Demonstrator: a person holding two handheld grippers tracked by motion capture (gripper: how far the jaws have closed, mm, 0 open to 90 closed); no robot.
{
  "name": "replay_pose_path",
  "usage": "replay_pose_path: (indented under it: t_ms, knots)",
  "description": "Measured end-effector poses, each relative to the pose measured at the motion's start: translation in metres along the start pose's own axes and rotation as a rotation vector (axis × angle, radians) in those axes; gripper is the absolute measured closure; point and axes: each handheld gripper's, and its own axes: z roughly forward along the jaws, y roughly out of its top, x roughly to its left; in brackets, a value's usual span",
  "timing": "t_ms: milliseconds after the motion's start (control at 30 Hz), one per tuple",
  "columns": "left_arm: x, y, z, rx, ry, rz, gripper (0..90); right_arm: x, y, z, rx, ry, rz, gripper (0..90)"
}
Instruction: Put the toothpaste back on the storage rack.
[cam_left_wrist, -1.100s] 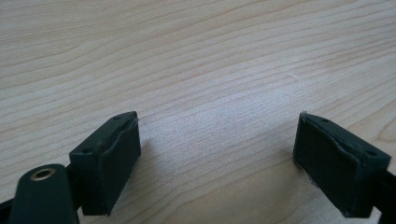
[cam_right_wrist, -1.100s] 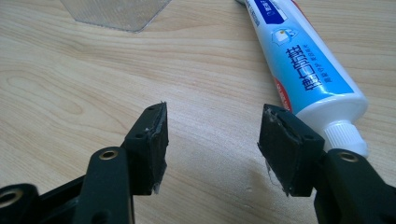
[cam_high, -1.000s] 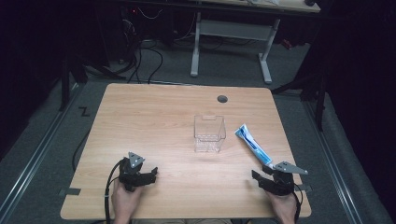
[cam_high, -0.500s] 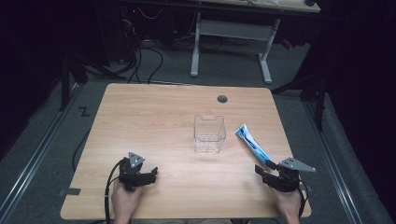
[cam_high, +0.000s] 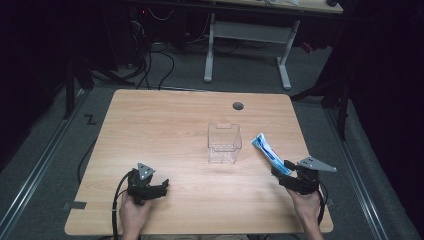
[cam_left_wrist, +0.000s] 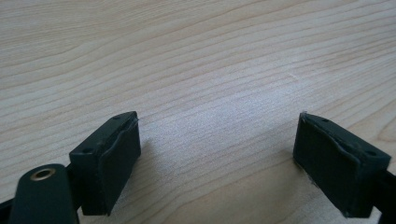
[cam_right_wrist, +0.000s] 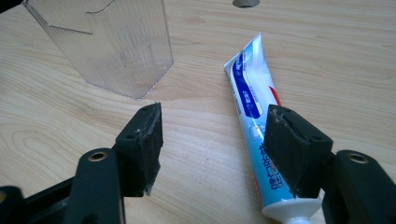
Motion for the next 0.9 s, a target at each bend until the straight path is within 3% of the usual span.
replay_pose_path:
  t_ms: [900]
  knots:
    - [0.0,0.0,0.0,0.001,-0.001,0.001,15.0,-0.007,0.044,0.033,0.089,-0.031,-0.062,42.0]
